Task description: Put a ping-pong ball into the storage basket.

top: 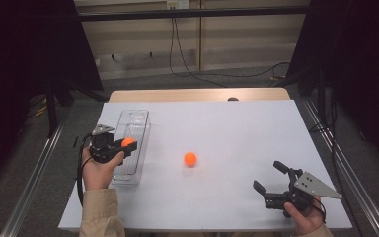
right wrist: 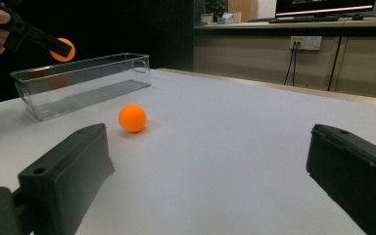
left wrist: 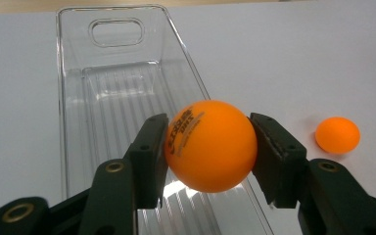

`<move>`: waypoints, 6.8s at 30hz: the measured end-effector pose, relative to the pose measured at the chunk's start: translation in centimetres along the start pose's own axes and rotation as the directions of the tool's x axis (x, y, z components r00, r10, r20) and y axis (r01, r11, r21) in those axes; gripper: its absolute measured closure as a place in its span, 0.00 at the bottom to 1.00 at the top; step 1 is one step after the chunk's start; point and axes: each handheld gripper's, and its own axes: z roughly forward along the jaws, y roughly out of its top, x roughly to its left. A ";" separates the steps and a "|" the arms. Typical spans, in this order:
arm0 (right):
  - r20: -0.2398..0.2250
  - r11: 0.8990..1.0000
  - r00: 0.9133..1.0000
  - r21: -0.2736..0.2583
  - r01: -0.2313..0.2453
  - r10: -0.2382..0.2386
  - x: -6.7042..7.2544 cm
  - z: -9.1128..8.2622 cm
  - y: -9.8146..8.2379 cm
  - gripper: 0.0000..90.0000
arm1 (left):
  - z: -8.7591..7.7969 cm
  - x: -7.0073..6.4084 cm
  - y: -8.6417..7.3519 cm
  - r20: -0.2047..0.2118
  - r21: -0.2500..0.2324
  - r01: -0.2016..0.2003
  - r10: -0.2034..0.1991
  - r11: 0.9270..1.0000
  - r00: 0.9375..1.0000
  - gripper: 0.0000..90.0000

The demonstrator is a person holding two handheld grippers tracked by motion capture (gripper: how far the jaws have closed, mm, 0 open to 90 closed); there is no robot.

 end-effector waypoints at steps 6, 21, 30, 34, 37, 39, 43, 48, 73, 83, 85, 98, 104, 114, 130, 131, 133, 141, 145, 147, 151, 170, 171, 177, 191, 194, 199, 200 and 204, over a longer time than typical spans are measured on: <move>-0.001 1.000 1.000 -0.001 0.001 -0.001 0.0 0.0 0.0 0.02 | 0.2 0.2 -0.1 -0.018 0.001 -0.003 0.003 1.000 1.000 0.57; 0.000 1.000 1.000 0.001 -0.002 0.002 0.0 0.0 0.0 0.02 | 1.0 0.6 -0.5 -0.071 0.000 -0.021 0.021 1.000 0.997 0.57; -0.001 1.000 1.000 -0.001 -0.001 0.001 0.0 0.0 0.0 0.02 | 1.6 0.8 -0.9 -0.091 0.016 -0.014 0.015 1.000 0.996 0.57; 0.000 1.000 1.000 -0.001 -0.001 0.001 0.0 0.0 0.0 0.02 | 1.8 0.8 -1.0 -0.094 0.020 -0.014 0.016 1.000 0.995 0.56; -0.001 1.000 1.000 -0.001 0.000 0.000 0.0 0.0 0.0 0.02 | 1.9 0.8 -1.0 -0.099 0.022 -0.014 0.016 1.000 0.995 0.56; -0.001 1.000 1.000 -0.001 0.000 0.000 0.0 0.0 0.0 0.02 | 2.0 0.9 -1.0 -0.102 0.021 -0.012 0.014 1.000 0.995 0.56; -0.002 1.000 1.000 -0.001 0.000 0.000 0.0 0.0 0.0 0.02 | 2.1 0.9 -1.1 -0.102 0.027 -0.010 0.013 1.000 0.995 0.56; -0.001 1.000 1.000 -0.001 0.000 0.000 0.0 0.0 0.0 0.02 | 2.3 0.8 -1.2 -0.105 0.032 -0.010 0.014 0.999 0.994 0.56; -0.001 1.000 1.000 -0.002 0.001 -0.001 0.0 0.0 0.0 0.02 | 2.8 0.9 -1.4 -0.122 0.058 -0.019 0.026 0.998 0.992 0.56; -0.001 1.000 1.000 -0.003 0.001 -0.001 0.0 0.0 0.0 0.02 | 2.9 0.9 -1.4 -0.127 0.062 -0.021 0.029 0.998 0.992 0.56; -0.001 1.000 1.000 -0.003 0.001 -0.001 0.0 0.0 0.0 0.02 | 2.9 0.9 -1.4 -0.127 0.062 -0.020 0.028 0.998 0.991 0.56; -0.001 1.000 1.000 -0.004 -0.001 0.001 0.0 0.0 0.0 0.02 | 2.7 1.0 -1.4 -0.135 0.050 -0.014 0.021 0.999 0.991 0.52; -0.001 1.000 1.000 -0.003 -0.001 0.001 0.0 0.0 0.0 0.02 | 2.5 0.9 -1.4 -0.133 0.041 -0.011 0.016 0.999 0.991 0.50; -0.001 1.000 1.000 -0.003 -0.001 0.001 0.0 0.0 0.0 0.02 | 2.0 0.4 -1.0 -0.115 0.035 0.000 0.004 0.999 0.993 0.41; -0.001 1.000 1.000 -0.003 -0.001 0.001 0.0 0.0 0.0 0.02 | 1.5 -0.5 -0.5 -0.088 0.024 -0.006 0.008 1.000 0.996 0.30; -0.001 1.000 1.000 -0.003 -0.002 0.002 0.0 0.0 0.0 0.02 | 1.5 -0.6 -0.5 -0.087 0.024 -0.007 0.009 1.000 0.996 0.29; -0.001 1.000 1.000 -0.003 -0.001 0.001 0.0 0.0 0.0 0.02 | 1.4 -0.7 -0.4 -0.083 0.023 -0.006 0.008 1.000 0.997 0.27; -0.001 1.000 1.000 -0.003 -0.001 0.001 -0.1 0.0 0.0 0.02 | 1.3 -1.3 -0.1 -0.062 0.019 -0.014 0.015 1.000 0.998 0.24; -0.002 1.000 1.000 -0.002 -0.003 0.003 0.0 0.0 0.0 0.02 | 1.3 -1.4 -0.1 -0.053 0.019 -0.019 0.020 1.000 0.998 0.23; -0.002 1.000 1.000 -0.002 -0.002 0.002 0.0 0.0 0.0 0.02 | 1.3 -1.6 -0.1 -0.051 0.019 -0.021 0.022 1.000 0.998 0.22; -0.003 1.000 1.000 -0.001 -0.005 0.005 0.0 0.0 0.0 0.02 | 1.3 -1.8 0.0 -0.040 0.019 -0.021 0.022 1.000 0.999 0.21; -0.004 1.000 1.000 -0.002 -0.005 0.005 0.0 0.0 0.0 0.02 | 1.5 -2.5 0.2 0.008 0.021 -0.028 0.027 0.999 1.000 0.16; -0.004 1.000 1.000 -0.002 -0.005 0.005 0.0 0.0 0.0 0.02 | 1.5 -2.6 0.2 0.007 0.022 -0.028 0.028 0.999 1.000 0.16; -0.004 1.000 1.000 -0.002 -0.005 0.005 0.0 0.0 0.0 0.02 | 1.6 -2.8 0.2 0.023 0.028 -0.033 0.033 0.999 0.999 0.16; -0.003 1.000 1.000 -0.003 -0.004 0.004 0.0 0.0 0.0 0.02 | 2.0 -3.6 0.4 0.053 0.024 -0.051 0.050 0.998 0.997 0.14; -0.004 1.000 1.000 -0.002 -0.006 0.006 0.0 0.0 0.0 0.02 | 2.0 -3.8 0.4 0.059 0.027 -0.056 0.055 0.998 0.997 0.14; -0.004 1.000 1.000 -0.003 -0.003 0.003 0.0 0.0 0.0 0.02 | 2.1 -4.1 0.4 0.070 0.026 -0.058 0.056 0.998 0.996 0.14; -0.004 1.000 1.000 -0.002 -0.003 0.003 0.0 0.0 0.0 0.02 | 2.2 -4.1 0.4 0.073 0.027 -0.057 0.055 0.998 0.996 0.14; -0.004 1.000 1.000 -0.002 -0.005 0.005 0.0 0.0 0.0 0.02 | 2.3 -4.3 0.4 0.081 0.031 -0.067 0.064 0.997 0.995 0.14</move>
